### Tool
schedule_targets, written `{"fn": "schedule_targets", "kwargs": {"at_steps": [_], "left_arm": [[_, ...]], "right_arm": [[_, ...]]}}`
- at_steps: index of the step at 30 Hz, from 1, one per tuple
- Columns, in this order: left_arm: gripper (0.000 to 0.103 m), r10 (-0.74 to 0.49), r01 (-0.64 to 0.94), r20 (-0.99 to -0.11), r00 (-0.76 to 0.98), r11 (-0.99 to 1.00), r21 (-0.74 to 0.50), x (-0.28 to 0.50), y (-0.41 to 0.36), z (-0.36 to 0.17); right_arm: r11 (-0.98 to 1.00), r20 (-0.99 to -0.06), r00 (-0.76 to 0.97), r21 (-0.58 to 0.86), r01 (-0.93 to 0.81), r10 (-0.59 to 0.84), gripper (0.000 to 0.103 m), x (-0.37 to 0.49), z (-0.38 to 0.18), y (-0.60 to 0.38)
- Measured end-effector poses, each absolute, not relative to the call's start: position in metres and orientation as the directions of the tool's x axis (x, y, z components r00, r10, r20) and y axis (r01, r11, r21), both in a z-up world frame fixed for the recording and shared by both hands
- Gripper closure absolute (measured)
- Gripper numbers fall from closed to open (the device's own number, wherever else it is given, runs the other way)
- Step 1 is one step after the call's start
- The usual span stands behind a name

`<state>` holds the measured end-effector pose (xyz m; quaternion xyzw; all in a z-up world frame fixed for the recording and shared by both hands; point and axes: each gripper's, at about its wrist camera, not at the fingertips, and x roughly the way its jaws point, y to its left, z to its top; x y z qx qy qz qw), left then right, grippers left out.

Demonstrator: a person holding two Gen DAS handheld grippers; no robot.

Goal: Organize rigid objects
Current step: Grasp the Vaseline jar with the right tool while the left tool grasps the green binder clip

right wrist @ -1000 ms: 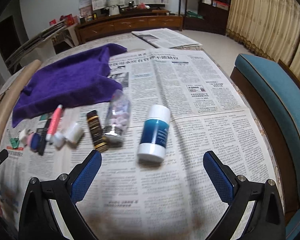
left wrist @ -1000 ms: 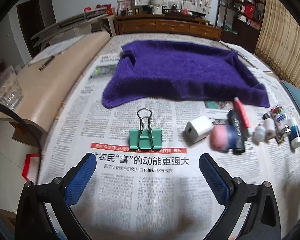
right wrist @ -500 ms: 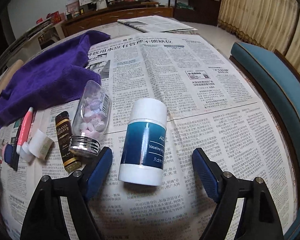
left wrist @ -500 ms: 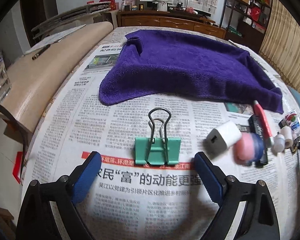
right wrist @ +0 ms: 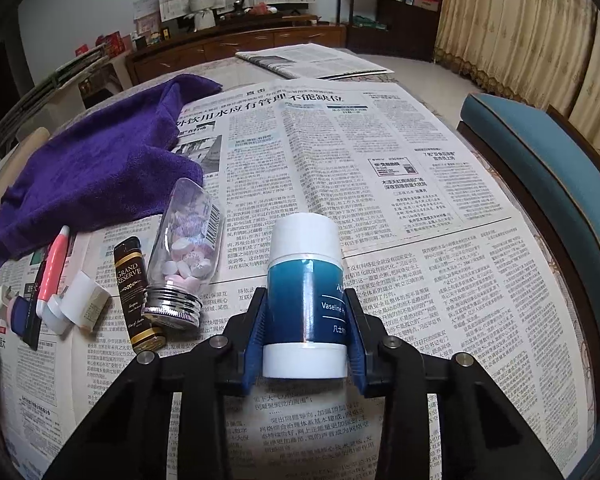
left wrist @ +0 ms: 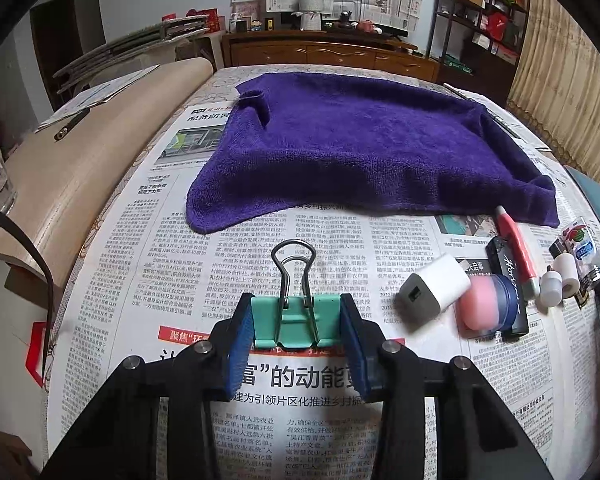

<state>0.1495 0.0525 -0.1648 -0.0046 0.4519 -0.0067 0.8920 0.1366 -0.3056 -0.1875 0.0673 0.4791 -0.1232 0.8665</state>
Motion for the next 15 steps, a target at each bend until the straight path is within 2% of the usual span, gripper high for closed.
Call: {"fn": "schedule_targets", "kwargs": {"at_steps": [6,15], "left_arm": [[0.064,-0.037,0.004,-0.813,0.581,0.999,-0.043,0.151,0.058,-0.161],[0.064,-0.04,0.015,-0.79,0.612,0.999,-0.039,0.163,0.058,-0.127]], "right_arm": [[0.956,-0.849,0.521,0.074,0.284,-0.089,0.067,0.135,-0.185,-0.318],[0.961,-0.842,0.534,0.074,0.268,-0.084,0.067,0.141,-0.161,-0.323]]}}
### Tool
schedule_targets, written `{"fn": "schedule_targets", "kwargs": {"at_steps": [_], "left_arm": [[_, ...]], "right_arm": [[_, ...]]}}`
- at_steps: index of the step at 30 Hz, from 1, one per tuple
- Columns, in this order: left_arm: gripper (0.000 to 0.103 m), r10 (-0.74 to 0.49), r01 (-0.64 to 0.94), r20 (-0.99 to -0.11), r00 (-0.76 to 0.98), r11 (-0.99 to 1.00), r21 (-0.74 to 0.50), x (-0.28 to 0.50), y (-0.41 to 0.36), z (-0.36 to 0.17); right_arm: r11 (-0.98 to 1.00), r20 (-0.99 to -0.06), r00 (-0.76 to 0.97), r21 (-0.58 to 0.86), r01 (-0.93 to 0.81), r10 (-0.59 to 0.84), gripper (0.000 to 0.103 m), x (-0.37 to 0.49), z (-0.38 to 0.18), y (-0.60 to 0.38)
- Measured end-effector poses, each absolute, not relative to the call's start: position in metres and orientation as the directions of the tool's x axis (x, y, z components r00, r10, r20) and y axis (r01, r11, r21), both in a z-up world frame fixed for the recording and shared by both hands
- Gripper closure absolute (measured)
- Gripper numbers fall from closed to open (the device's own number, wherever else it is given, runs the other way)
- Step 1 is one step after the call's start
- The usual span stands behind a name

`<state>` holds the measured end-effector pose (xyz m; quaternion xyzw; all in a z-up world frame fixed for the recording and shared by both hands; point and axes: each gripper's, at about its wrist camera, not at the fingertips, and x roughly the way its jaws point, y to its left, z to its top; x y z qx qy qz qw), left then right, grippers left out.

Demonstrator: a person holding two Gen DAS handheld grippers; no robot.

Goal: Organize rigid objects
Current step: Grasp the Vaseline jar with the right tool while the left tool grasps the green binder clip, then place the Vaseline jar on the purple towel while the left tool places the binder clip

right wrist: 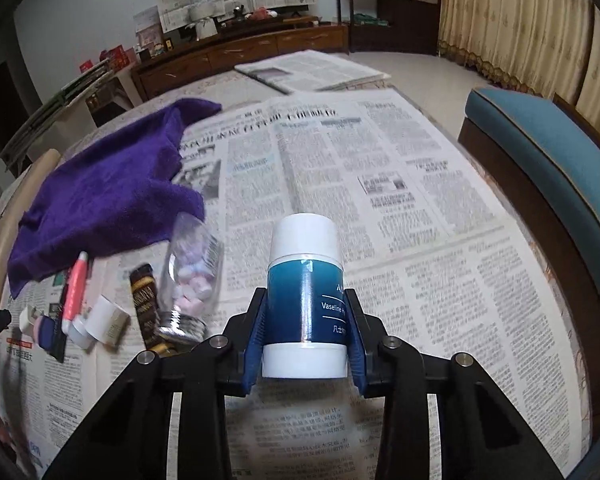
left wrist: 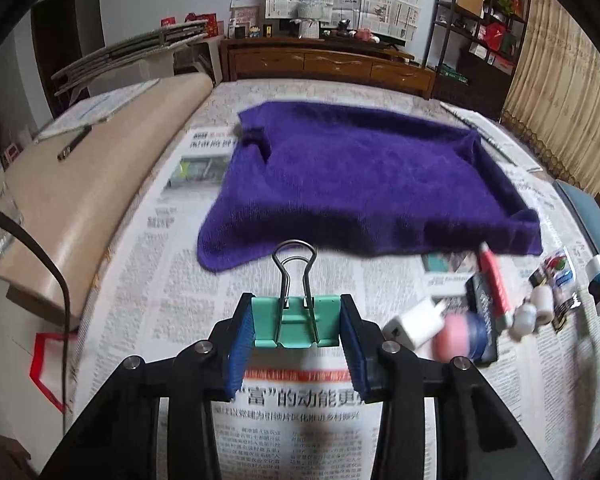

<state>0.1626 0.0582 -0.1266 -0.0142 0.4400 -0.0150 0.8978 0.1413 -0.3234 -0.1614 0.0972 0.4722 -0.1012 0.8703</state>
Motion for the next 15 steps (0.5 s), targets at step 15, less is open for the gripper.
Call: {"fn": "schedule_targets", "kwargs": {"at_steps": [15], "left_arm": [[0.064,-0.115,0.063,-0.75,0.651,0.993,-0.097,0.265,0.051,-0.07]], "right_arm": [[0.988,-0.791,0.598,0.153,-0.008,0.127,0.067,0.279,-0.106,-0.215]]}}
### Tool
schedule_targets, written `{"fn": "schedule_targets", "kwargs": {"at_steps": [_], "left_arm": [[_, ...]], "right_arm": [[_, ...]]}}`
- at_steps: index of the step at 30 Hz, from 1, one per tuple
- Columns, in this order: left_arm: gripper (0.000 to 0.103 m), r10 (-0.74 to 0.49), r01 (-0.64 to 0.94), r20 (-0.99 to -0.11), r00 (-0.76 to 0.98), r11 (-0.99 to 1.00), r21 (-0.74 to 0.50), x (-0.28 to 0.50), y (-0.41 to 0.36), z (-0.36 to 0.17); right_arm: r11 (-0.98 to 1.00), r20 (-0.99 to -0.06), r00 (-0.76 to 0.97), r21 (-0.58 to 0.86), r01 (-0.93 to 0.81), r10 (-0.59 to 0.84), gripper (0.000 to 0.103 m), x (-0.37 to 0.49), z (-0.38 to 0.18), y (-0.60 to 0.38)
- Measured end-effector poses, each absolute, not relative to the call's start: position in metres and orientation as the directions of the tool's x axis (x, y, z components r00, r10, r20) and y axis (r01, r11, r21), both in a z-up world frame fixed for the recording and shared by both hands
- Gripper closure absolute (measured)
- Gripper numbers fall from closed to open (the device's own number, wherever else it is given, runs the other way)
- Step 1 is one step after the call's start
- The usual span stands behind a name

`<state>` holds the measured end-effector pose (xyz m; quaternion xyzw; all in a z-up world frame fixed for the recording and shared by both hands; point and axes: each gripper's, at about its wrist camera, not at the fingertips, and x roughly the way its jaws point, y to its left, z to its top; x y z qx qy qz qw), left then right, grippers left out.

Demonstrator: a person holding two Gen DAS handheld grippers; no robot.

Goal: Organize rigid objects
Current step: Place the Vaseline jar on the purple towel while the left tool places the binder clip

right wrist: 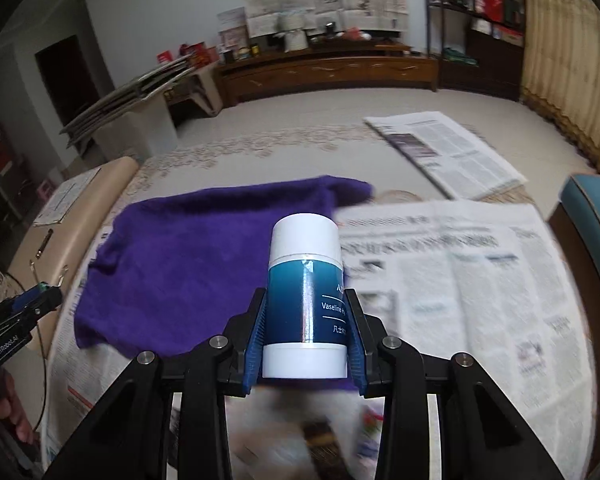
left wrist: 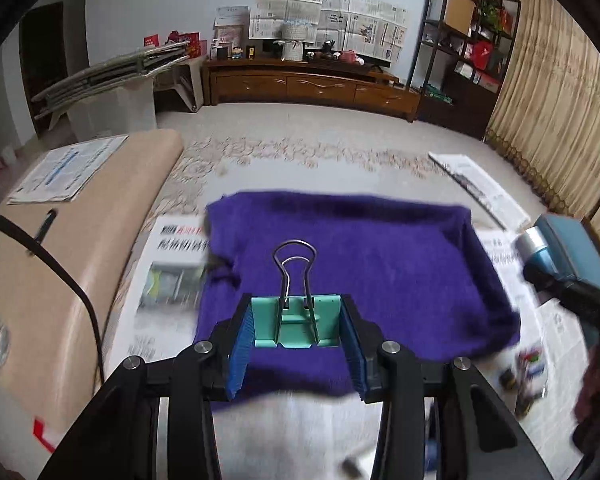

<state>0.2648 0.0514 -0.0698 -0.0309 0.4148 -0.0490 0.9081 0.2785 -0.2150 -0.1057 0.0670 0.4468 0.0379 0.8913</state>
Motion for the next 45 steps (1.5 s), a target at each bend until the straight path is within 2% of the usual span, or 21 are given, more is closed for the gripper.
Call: {"fn": "schedule_targets", "kwargs": {"at_steps": [5,11,17,25,26,27,28,29,30,32,36,39,40,41,42,43,44,45], "left_arm": [[0.064,-0.137,0.07,-0.763,0.631,0.99,-0.12,0.315,0.04,-0.084],[0.064,-0.146,0.096,-0.813,0.563,0.989,-0.112,0.368,0.015,-0.124],[0.064,-0.108,0.1,-0.857,0.505,0.993,-0.066,0.383,0.004,-0.151],[0.063,-0.064,0.106,-0.868,0.493,0.994,-0.013,0.378,0.003,-0.161],[0.061,-0.062,0.108,-0.867,0.495,0.994,-0.009,0.377,0.004,-0.161],[0.053,-0.052,0.108,-0.867,0.496,0.994,0.002,0.377,0.004,-0.161],[0.047,-0.03,0.103,-0.866,0.5,0.994,0.025,0.376,0.004,-0.162],[0.031,-0.006,0.09,-0.865,0.501,0.995,0.046,0.375,0.006,-0.163],[0.022,0.004,0.086,-0.867,0.499,0.995,0.054,0.375,0.007,-0.164],[0.021,-0.014,0.087,-0.87,0.493,0.996,0.033,0.374,0.012,-0.165],[0.014,-0.018,0.077,-0.883,0.469,0.997,0.02,0.374,0.014,-0.165],[0.013,-0.087,0.07,-0.884,0.458,0.996,-0.061,0.369,0.017,-0.159],[0.01,-0.104,0.069,-0.881,0.462,0.994,-0.081,0.366,0.017,-0.155],[0.001,-0.119,0.069,-0.873,0.473,0.993,-0.098,0.361,0.017,-0.149],[0.0,-0.128,0.07,-0.865,0.485,0.992,-0.108,0.355,0.017,-0.142],[0.0,-0.135,0.071,-0.858,0.496,0.991,-0.115,0.349,0.017,-0.136],[0.0,-0.145,0.074,-0.851,0.505,0.989,-0.125,0.341,0.018,-0.129],[0.0,-0.156,0.073,-0.843,0.515,0.988,-0.138,0.331,0.018,-0.123]], "right_arm": [[0.983,-0.807,0.564,0.18,-0.043,0.172,0.067,0.333,-0.126,-0.182],[0.987,-0.857,0.491,0.15,-0.056,0.158,0.067,0.386,-0.163,-0.156],[0.995,-0.9,0.425,0.07,-0.077,0.096,0.067,0.401,-0.19,-0.145],[0.991,-0.901,0.43,0.003,-0.135,0.061,0.067,0.397,-0.193,-0.139],[0.99,-0.899,0.433,0.003,-0.143,0.065,0.067,0.396,-0.193,-0.139],[0.987,-0.898,0.435,-0.003,-0.158,0.067,0.067,0.395,-0.193,-0.139],[0.985,-0.897,0.436,-0.007,-0.171,0.07,0.064,0.395,-0.193,-0.139],[0.983,-0.897,0.436,-0.013,-0.183,0.069,0.058,0.396,-0.194,-0.14],[0.981,-0.896,0.439,-0.023,-0.193,0.065,0.054,0.396,-0.194,-0.142],[0.979,-0.898,0.433,-0.019,-0.205,0.073,0.041,0.397,-0.195,-0.148],[0.98,-0.906,0.407,0.035,-0.195,0.114,0.037,0.397,-0.193,-0.163],[0.982,-0.893,0.435,0.036,-0.183,0.114,0.036,0.388,-0.18,-0.169],[0.982,-0.887,0.446,0.041,-0.183,0.12,0.029,0.384,-0.174,-0.17],[0.983,-0.875,0.466,0.049,-0.178,0.128,0.02,0.376,-0.164,-0.172],[0.983,-0.865,0.483,0.059,-0.173,0.137,0.015,0.37,-0.156,-0.173],[0.983,-0.852,0.501,0.075,-0.17,0.151,0.005,0.361,-0.146,-0.176],[0.982,-0.846,0.508,0.087,-0.169,0.162,0.0,0.353,-0.138,-0.178],[0.982,-0.841,0.515,0.094,-0.166,0.168,0.0,0.345,-0.132,-0.18]]}}
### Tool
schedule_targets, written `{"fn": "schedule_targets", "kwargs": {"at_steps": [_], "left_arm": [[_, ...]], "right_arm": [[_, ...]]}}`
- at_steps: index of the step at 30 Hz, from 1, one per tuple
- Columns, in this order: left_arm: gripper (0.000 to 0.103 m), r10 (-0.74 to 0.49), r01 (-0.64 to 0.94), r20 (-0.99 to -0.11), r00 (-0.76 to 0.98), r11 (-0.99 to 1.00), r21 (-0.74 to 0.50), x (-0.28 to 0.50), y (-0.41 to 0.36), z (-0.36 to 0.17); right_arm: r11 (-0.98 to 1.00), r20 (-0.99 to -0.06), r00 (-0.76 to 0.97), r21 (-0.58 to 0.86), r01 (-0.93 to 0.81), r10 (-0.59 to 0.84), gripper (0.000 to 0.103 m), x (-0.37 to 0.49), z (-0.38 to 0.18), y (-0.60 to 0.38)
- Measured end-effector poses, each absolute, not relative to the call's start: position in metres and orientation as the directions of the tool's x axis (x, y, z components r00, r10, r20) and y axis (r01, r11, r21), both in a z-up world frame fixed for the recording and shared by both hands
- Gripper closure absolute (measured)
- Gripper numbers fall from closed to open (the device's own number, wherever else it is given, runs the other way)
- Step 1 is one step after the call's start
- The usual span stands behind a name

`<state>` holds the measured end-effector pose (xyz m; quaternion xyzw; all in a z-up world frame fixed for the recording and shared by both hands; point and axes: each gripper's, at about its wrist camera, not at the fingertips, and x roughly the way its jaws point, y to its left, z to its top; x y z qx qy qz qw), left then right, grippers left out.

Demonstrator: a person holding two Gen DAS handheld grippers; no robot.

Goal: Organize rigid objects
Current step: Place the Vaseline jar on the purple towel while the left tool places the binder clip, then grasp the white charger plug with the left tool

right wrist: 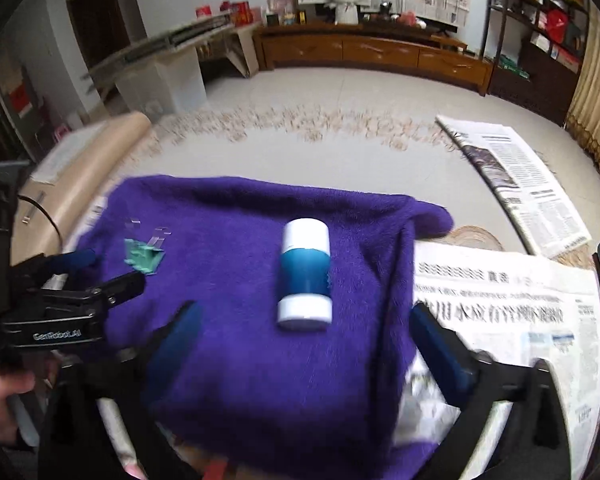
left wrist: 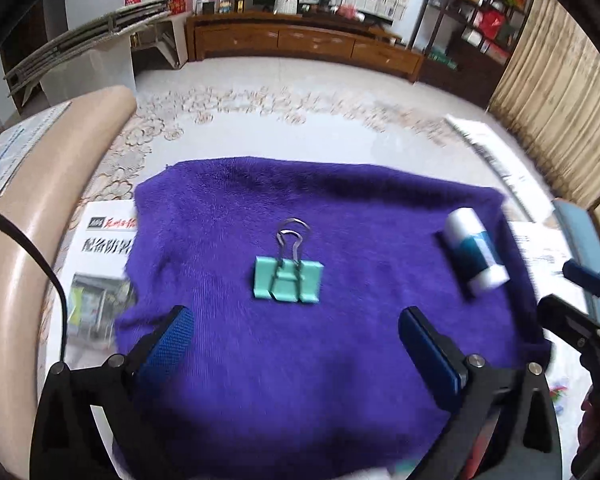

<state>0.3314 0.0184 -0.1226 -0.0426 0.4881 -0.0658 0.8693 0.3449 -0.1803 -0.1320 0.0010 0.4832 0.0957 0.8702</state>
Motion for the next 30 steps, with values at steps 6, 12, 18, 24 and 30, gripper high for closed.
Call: {"fn": "schedule_targets", "kwargs": {"at_steps": [6,12,18,24,30], "left_arm": [[0.0,-0.204,0.075,-0.827,0.525,0.978,-0.194,0.265,0.021,-0.105],[0.0,-0.243,0.182,-0.808,0.537,0.969,-0.17,0.203,0.019,-0.116],[0.001,-0.263,0.281,-0.824,0.502,0.951,-0.132,0.17,0.022,-0.144],[0.01,-0.259,0.417,-0.819,0.511,0.908,-0.027,0.157,0.022,-0.16],[0.022,-0.308,0.523,-0.809,0.5,0.852,-0.001,0.157,0.015,-0.168]], "right_arm": [[0.987,-0.83,0.537,0.102,-0.124,0.153,0.0,0.279,-0.106,-0.201],[0.991,-0.818,0.559,0.108,-0.079,0.133,0.0,0.212,-0.106,-0.237],[0.986,-0.813,0.564,0.169,-0.009,0.144,0.0,0.177,-0.122,-0.263],[0.988,-0.806,0.579,0.152,0.0,0.124,0.0,0.171,-0.12,-0.263],[0.99,-0.805,0.582,0.138,-0.015,0.121,0.0,0.17,-0.119,-0.258]]}}
